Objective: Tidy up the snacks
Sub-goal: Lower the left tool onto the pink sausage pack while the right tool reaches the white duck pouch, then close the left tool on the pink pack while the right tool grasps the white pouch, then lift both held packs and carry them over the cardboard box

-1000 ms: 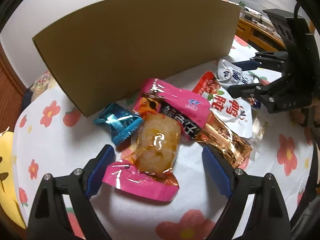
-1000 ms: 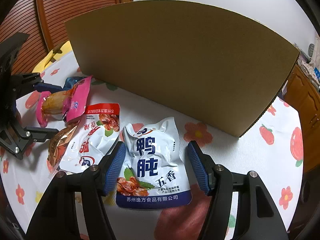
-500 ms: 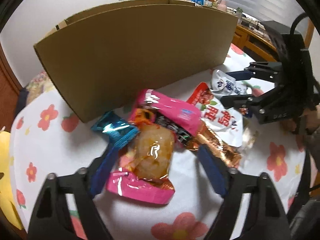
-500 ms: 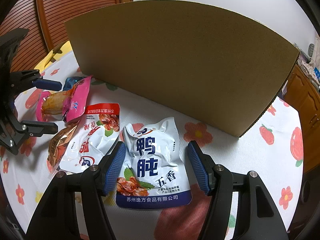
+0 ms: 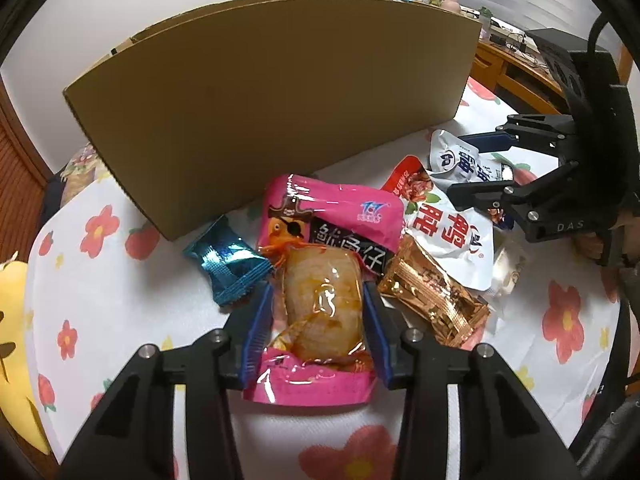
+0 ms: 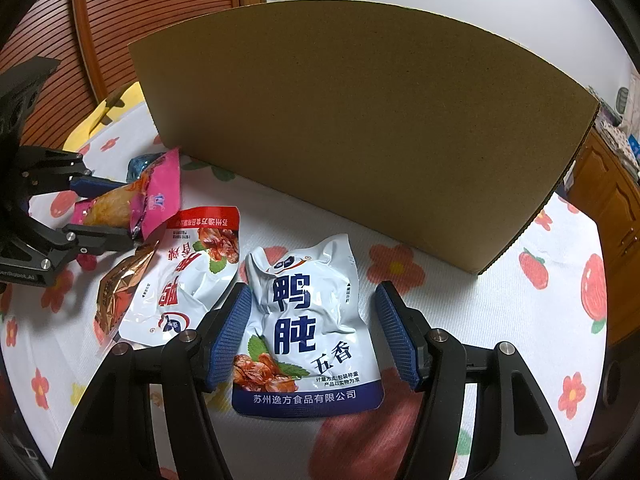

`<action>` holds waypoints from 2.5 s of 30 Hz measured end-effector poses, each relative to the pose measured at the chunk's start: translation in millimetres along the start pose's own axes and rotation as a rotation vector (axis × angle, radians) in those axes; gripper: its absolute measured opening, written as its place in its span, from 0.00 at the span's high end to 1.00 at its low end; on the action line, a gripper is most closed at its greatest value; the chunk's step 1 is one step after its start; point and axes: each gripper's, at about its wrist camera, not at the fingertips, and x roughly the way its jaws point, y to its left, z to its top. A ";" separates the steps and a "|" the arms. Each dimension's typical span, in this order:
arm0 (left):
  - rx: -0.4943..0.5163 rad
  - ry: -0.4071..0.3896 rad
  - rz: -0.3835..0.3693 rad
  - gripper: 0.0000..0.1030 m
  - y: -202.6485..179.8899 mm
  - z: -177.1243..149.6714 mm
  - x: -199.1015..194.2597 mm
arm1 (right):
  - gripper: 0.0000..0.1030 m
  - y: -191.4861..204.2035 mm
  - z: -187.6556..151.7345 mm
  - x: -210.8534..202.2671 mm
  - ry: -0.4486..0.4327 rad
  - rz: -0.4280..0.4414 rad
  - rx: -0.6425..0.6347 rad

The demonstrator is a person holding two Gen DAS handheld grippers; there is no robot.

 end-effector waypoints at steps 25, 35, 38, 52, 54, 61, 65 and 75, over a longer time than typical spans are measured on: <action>-0.113 -0.210 0.000 0.60 -16.9 -39.7 -66.2 | 0.27 2.8 2.8 2.5 0.065 0.002 -0.014; -0.136 -0.246 -0.004 0.60 -19.6 -47.3 -84.0 | 0.40 4.7 6.6 1.4 0.100 0.004 0.007; -0.131 -0.256 0.001 0.60 -23.2 -48.4 -89.7 | 0.41 7.2 3.3 -3.2 0.096 -0.008 0.007; -0.136 -0.303 0.035 0.60 -32.7 -40.7 -105.7 | 0.41 3.9 -4.3 -66.6 -0.046 -0.012 0.075; -0.137 -0.308 0.042 0.60 -32.9 -38.7 -107.5 | 0.41 6.4 -4.0 -76.9 -0.065 -0.013 0.069; -0.145 -0.327 0.061 0.60 -29.8 -29.3 -110.0 | 0.41 15.9 -4.5 -103.0 -0.130 0.010 0.071; -0.143 -0.343 0.068 0.60 -27.8 -20.5 -110.0 | 0.41 22.1 -1.7 -113.2 -0.156 0.019 0.057; -0.147 -0.421 0.048 0.60 -14.1 22.9 -109.4 | 0.41 26.3 21.5 -132.4 -0.228 0.015 0.039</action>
